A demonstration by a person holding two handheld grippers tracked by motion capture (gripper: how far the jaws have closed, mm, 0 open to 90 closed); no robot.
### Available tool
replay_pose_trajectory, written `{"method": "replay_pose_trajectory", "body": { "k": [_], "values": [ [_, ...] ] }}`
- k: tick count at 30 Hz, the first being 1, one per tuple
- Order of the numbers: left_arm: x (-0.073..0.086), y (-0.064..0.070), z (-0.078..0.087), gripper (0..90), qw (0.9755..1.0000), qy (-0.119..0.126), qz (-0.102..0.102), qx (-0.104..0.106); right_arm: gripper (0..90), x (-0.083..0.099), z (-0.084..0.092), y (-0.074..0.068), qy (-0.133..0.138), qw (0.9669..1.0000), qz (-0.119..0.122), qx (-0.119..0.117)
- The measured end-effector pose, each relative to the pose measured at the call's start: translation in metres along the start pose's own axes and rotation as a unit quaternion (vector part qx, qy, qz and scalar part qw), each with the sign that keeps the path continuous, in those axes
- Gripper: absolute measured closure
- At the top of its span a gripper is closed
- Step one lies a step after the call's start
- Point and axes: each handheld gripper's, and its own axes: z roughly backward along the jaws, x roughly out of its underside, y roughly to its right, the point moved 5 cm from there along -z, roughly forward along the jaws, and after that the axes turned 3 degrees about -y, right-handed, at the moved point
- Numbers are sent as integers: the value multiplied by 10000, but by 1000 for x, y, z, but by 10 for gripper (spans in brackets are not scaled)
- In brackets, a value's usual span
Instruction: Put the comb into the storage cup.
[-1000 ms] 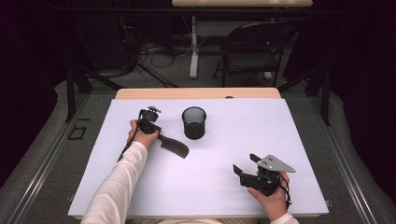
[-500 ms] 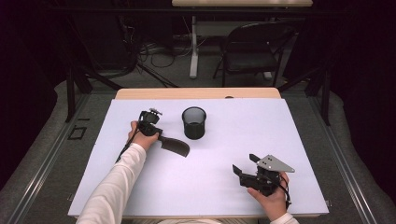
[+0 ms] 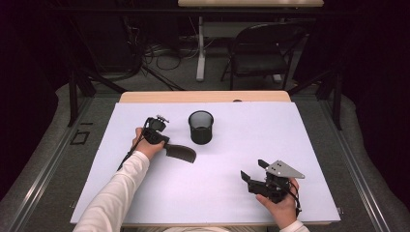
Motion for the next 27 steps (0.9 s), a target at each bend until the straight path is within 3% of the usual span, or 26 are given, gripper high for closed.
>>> {"method": "replay_pose_trajectory", "body": {
  "k": [18,27],
  "values": [
    [27,2,13,900,9996,-90,-171,213,223,0,-1,0,14,10000,-16,-9],
    [44,-5,22,900,9993,-179,-272,166,223,1,-1,-1,-17,10000,-16,-5]
  ]
}}
